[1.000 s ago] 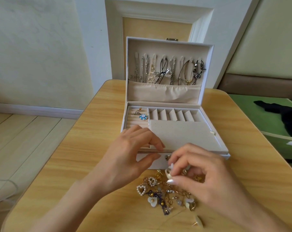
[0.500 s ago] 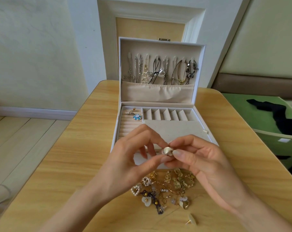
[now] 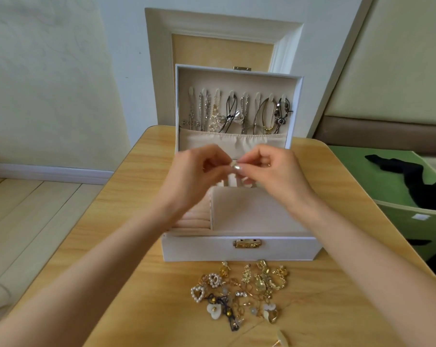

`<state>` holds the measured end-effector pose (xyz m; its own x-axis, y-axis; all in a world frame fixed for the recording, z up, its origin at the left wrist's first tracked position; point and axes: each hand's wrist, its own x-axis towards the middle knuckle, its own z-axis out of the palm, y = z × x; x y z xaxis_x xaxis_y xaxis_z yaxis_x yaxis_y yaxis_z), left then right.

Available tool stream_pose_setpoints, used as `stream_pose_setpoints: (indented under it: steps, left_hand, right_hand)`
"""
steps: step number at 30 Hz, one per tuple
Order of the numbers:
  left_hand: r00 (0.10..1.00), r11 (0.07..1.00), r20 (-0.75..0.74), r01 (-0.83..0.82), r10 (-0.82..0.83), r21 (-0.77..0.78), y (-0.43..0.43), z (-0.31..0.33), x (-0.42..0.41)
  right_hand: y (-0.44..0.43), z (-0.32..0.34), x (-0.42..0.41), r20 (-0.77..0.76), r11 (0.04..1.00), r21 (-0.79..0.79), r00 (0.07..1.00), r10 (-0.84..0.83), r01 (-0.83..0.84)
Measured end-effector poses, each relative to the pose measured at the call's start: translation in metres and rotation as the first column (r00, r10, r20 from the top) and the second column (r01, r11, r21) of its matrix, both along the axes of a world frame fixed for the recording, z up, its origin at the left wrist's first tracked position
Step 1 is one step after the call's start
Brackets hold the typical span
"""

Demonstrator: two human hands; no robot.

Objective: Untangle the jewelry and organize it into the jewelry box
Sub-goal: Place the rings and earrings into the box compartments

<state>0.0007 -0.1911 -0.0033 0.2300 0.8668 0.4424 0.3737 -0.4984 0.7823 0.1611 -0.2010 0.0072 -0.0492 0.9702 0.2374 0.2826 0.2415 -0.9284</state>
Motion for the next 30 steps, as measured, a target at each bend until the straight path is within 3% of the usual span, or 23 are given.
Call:
stream_pose_setpoints:
  steps: [4,7,10,13,16,23,26,30]
  left_hand:
    - [0.996,0.988,0.037,0.090,-0.086,-0.123,0.036,0.006,-0.005]
    - [0.984,0.972,0.066,0.171,-0.162,-0.160,0.043,0.007,-0.009]
    - [0.987,0.975,0.032,0.161,-0.158,-0.156,0.045,0.001,-0.008]
    - [0.998,0.995,-0.022,0.062,-0.064,-0.084,0.050,-0.005,-0.006]
    - [0.983,0.997,-0.177,-0.030,0.042,0.069,0.054,-0.004,-0.005]
    - [0.910,0.988,-0.404,-0.032,0.092,0.154,0.060,-0.001,0.005]
    - [0.891,0.990,-0.440,-0.063,0.114,0.129,0.064,-0.001,0.005]
    - [0.871,0.997,-0.487,-0.031,0.063,0.073,0.066,-0.006,0.005]
  right_hand:
    - [0.037,0.001,0.000,-0.190,0.976,-0.202,0.981,0.044,-0.083]
    - [0.045,-0.003,0.002,-0.304,0.964,-0.244,0.952,0.025,-0.103]
    - [0.046,-0.008,0.001,-0.318,0.962,-0.249,0.948,0.028,-0.112]
    - [0.047,-0.011,-0.001,-0.345,0.961,-0.241,0.938,0.044,-0.134]
    - [0.047,-0.009,0.001,-0.432,0.943,-0.254,0.898,0.087,-0.214]
    - [0.054,-0.010,-0.003,-0.044,0.985,-0.172,0.999,-0.008,0.000]
    - [0.060,-0.014,-0.004,0.148,0.994,-0.084,0.987,-0.057,0.070]
    - [0.061,-0.020,-0.006,0.286,0.996,-0.007,0.955,-0.082,0.088]
